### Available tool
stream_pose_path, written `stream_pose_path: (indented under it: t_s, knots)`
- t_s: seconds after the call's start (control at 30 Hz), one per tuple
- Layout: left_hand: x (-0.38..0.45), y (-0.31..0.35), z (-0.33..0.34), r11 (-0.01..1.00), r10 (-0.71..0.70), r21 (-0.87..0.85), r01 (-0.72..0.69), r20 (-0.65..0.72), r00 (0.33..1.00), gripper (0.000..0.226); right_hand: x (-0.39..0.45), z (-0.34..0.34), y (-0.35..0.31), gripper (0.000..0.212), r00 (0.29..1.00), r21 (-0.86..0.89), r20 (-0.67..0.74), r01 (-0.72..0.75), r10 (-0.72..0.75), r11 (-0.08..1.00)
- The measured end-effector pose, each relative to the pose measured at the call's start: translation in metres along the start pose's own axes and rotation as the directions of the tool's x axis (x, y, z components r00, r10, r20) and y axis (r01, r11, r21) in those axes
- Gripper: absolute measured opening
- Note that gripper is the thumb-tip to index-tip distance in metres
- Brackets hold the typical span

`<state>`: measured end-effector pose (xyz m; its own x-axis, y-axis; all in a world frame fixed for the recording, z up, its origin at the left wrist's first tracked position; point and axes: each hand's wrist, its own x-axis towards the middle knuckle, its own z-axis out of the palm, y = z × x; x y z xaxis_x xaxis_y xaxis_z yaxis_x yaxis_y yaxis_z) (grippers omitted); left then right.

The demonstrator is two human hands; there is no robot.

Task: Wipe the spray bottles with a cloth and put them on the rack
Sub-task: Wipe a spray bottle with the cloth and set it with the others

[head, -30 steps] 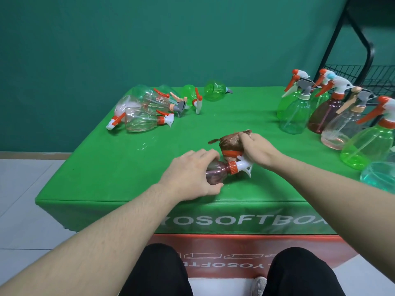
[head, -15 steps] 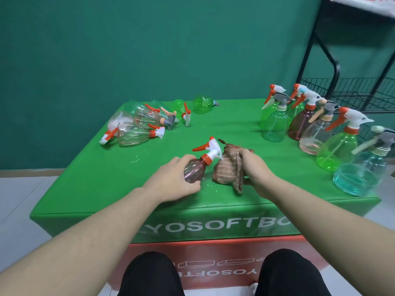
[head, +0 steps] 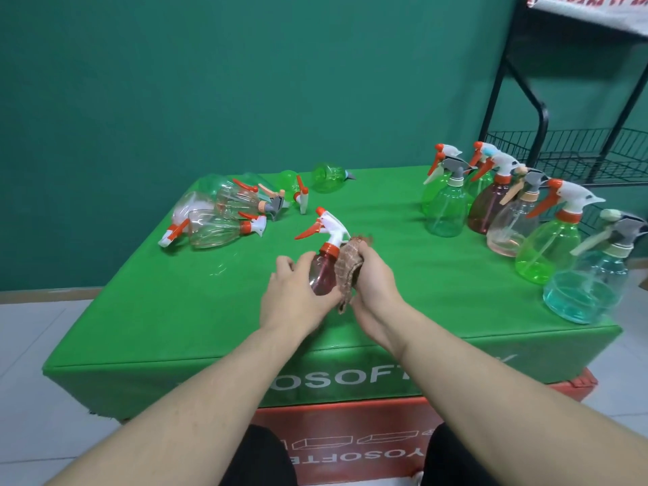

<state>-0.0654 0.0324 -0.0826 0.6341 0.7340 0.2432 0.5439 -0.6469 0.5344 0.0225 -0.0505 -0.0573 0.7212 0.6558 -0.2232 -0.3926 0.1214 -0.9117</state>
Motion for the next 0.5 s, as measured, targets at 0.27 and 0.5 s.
stream_pose_path:
  t_s: [0.27, 0.5]
  knots:
    - [-0.007, -0.006, -0.005, 0.988, 0.117, -0.115, -0.107, 0.085, 0.989, 0.077, 0.015, 0.005, -0.001, 0.032, 1.0, -0.051, 0.006, -0.027, 0.028, 0.998]
    - [0.0, -0.007, 0.001, 0.979, 0.075, -0.194, -0.056, 0.089, 0.993, 0.07, 0.004, -0.004, 0.015, 0.046, 0.975, -0.716, 0.089, 0.206, -0.205, 0.667]
